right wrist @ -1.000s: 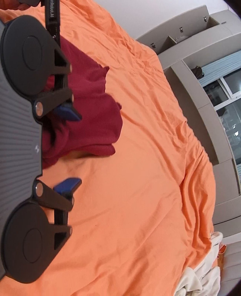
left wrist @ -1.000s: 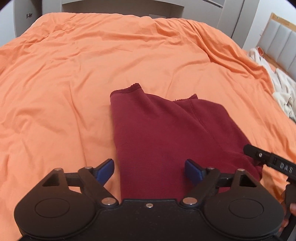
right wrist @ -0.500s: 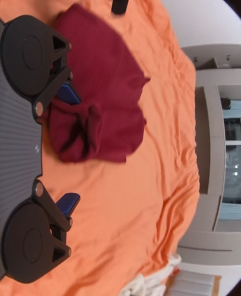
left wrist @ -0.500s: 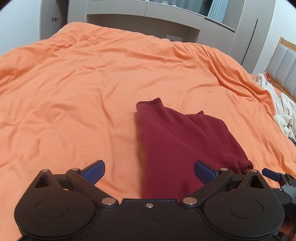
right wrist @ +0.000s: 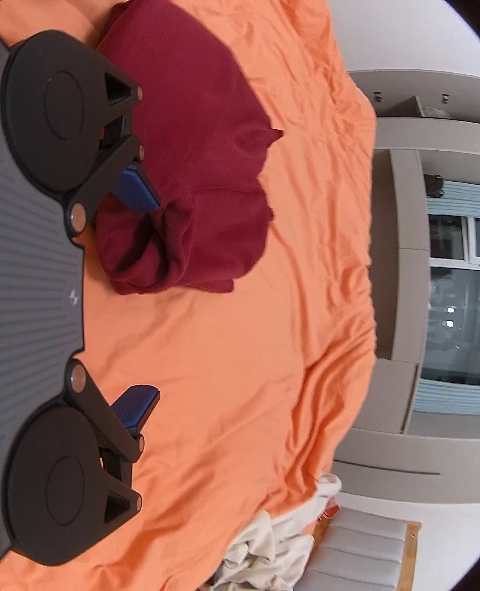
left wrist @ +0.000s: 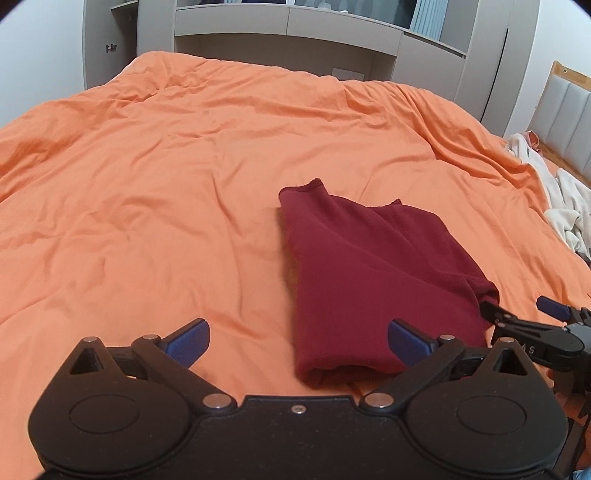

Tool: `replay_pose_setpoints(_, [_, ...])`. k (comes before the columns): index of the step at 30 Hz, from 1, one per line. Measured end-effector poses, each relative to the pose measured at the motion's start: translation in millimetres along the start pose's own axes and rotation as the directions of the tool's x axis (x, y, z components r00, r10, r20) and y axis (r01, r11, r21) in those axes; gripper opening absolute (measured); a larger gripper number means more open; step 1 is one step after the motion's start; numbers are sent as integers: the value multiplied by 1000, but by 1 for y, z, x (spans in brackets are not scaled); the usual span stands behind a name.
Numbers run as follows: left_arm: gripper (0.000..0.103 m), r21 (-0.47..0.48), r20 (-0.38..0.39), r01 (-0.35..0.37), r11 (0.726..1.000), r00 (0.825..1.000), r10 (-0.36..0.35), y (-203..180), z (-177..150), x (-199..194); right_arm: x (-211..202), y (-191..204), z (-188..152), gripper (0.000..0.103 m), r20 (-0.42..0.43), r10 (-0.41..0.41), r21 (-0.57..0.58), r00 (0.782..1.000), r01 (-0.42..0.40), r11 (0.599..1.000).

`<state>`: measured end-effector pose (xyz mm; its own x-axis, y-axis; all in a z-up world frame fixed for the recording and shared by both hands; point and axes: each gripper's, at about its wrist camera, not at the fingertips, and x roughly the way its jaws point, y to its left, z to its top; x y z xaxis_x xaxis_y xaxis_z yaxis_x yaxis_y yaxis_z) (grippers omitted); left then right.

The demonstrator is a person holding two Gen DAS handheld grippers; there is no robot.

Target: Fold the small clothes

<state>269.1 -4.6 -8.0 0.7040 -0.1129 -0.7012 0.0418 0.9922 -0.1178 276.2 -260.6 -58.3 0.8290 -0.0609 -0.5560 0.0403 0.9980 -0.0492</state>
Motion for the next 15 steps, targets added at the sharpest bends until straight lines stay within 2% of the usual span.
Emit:
replay_pose_setpoints(5, [102, 4, 20, 5, 1000, 1000, -5, -2, -7, -16, -25, -13, 3, 103, 32, 98, 82, 995, -100, 992])
replay_pose_setpoints(15, [102, 17, 96, 1, 1000, 995, -3, -4, -17, -58, -93, -21, 5, 103, 140, 106, 110, 984, -122, 986])
